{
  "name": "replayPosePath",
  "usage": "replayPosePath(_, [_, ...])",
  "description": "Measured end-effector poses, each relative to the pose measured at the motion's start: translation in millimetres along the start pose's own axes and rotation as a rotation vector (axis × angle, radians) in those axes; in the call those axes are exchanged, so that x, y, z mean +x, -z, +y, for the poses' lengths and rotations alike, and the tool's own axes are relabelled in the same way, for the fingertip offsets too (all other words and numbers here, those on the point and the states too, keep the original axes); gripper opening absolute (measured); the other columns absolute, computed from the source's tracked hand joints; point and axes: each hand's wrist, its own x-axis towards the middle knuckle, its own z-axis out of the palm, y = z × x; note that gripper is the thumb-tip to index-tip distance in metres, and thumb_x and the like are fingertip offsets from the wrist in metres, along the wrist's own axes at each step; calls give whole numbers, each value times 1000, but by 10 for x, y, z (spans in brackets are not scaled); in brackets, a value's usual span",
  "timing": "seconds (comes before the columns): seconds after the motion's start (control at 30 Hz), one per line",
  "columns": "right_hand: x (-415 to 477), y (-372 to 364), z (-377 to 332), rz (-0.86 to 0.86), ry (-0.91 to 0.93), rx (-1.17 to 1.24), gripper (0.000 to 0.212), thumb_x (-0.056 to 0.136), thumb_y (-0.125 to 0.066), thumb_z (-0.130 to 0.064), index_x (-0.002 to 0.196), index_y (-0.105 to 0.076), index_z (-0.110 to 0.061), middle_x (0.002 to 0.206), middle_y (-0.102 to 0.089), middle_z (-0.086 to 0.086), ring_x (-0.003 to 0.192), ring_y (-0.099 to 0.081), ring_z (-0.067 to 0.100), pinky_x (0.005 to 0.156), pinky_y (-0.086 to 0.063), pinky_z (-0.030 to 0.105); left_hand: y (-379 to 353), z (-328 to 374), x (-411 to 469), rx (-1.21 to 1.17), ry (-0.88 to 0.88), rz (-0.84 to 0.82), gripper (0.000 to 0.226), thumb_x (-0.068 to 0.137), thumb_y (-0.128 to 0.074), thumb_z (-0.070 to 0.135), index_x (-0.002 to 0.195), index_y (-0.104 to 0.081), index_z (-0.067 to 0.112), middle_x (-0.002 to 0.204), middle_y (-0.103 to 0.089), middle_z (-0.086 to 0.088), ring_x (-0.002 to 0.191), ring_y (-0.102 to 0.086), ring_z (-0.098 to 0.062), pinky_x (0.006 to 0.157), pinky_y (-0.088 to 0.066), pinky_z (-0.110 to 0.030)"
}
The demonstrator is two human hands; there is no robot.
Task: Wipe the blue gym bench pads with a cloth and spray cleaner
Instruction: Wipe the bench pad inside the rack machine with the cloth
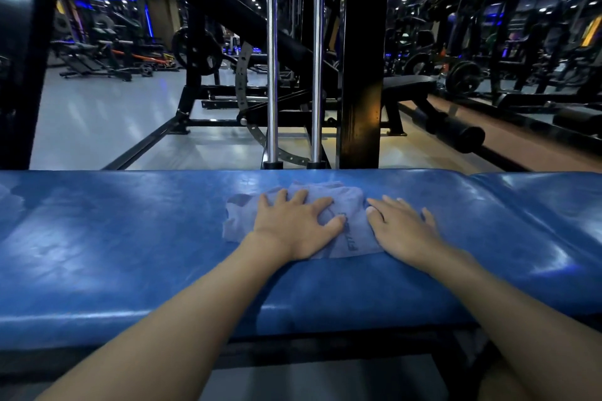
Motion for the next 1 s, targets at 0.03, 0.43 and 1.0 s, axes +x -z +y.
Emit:
replayPosePath(0.03, [7,-7,-11,1,5,-10,48,102,-18,-45,143,-40,-34,161,-23,-4,150,-13,18,117,-5,57,-5,-44,-10,1,2,9,65,87,-17,81,145,-30,54,160,-29,4,147,-21,-33,115,-14,-59])
replayPosePath(0.43, [-22,32,-332,-30,133,-88,51,104,-21,-45,153,-26,-31,165,-11,-5,152,-1,16,119,4,53,59,-575,-165,35,23,-12,78,77,-3,86,148,-20,57,162,-25,7,150,-17,-29,117,-15,-55])
replayPosePath(1.0, [-80,-158,-940,-186,299,-156,53,102,-21,-50,154,-18,-40,165,-7,-10,151,-1,13,119,3,55,165,-1482,-468,53,90,-31,85,72,2,87,149,-16,57,162,-24,12,151,-16,-23,119,-15,-51])
